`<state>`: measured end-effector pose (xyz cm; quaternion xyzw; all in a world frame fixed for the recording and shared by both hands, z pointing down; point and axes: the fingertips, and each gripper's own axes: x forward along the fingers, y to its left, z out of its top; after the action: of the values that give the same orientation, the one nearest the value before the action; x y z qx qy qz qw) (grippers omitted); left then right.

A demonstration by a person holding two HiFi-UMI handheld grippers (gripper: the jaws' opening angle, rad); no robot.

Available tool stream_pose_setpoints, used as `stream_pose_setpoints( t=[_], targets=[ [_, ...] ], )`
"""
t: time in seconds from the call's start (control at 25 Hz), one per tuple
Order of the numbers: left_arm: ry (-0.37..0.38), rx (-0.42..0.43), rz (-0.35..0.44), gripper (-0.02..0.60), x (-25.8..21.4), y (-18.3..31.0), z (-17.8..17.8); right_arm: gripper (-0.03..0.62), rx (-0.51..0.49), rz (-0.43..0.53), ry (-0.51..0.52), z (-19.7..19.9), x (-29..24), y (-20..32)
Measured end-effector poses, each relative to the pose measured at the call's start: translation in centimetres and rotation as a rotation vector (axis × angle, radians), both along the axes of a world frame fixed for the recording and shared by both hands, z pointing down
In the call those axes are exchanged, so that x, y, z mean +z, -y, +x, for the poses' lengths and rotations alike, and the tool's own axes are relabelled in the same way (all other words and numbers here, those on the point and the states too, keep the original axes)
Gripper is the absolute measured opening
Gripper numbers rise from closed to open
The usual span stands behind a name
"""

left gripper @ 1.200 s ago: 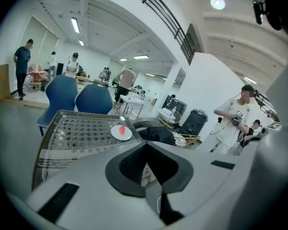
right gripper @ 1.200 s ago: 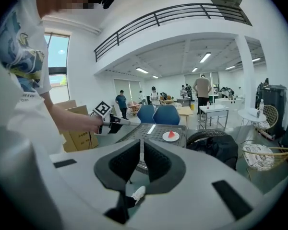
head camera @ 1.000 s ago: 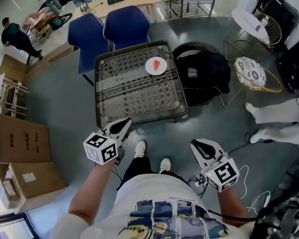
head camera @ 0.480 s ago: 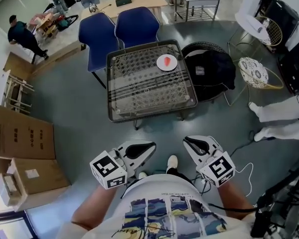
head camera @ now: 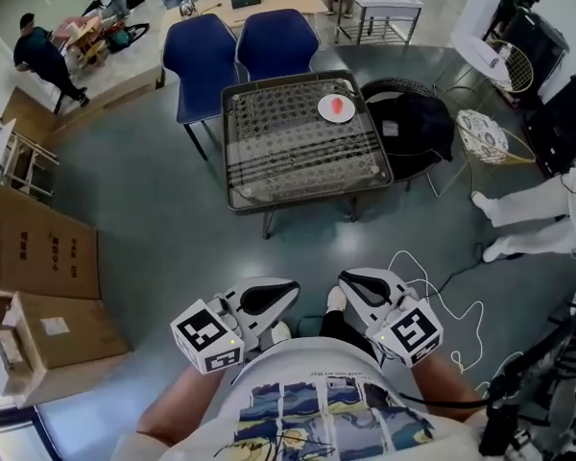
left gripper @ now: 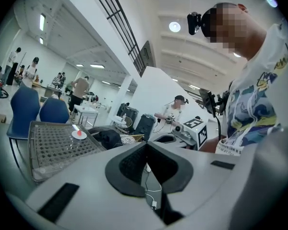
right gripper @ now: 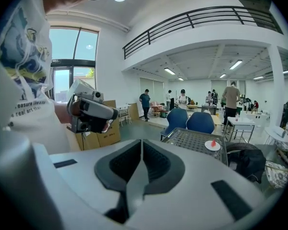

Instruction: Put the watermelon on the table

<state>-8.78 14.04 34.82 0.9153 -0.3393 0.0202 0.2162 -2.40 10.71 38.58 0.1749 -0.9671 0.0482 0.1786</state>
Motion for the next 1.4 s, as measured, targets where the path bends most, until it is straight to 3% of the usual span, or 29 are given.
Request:
stream_pose_setpoints(
  t=[0.48, 1.4],
  targets=[
    [-0.029, 0.012, 0.037, 0.009, 0.0, -7.7, -2.9, 0.018, 0.005, 0.025, -0.021, -3.2, -1.3, -9.0],
    [-0.028, -0.038, 0.048, 0.009, 0.5, -12.6, -5.4, 0.011, -0.070, 0.082, -0.053, -5.6, -2.1, -13.8]
  ],
)
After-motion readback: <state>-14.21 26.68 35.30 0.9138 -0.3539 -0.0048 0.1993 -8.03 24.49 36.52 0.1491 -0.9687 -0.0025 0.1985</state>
